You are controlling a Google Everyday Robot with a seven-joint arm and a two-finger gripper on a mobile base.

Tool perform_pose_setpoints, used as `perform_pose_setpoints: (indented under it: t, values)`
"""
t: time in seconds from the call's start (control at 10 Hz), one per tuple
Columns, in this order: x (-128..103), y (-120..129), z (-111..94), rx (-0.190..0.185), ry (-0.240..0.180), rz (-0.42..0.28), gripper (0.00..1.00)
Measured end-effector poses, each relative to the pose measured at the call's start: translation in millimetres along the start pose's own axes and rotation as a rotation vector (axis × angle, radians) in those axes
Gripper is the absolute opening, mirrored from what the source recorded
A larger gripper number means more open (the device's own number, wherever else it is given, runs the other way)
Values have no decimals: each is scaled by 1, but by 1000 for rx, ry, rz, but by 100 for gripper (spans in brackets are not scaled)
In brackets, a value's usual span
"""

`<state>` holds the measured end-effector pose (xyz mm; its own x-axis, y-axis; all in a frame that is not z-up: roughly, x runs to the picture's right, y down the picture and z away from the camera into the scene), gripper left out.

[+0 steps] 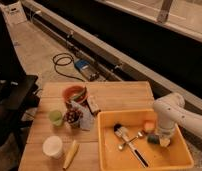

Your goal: Wipe tray with sponge

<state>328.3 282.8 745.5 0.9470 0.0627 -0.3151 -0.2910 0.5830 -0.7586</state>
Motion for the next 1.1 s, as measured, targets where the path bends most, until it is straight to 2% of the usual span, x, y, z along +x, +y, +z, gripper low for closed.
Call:
perform_pose_setpoints:
  t: [0.3, 0.6, 0.9, 1.1]
  values:
    - [-24, 23, 0, -13, -16, -57, 0]
    - [-11, 43, 2, -20, 5, -58, 0]
    - [18, 33, 5, -17, 40, 1, 0]
    - [21, 21, 6, -12, 53, 25, 0]
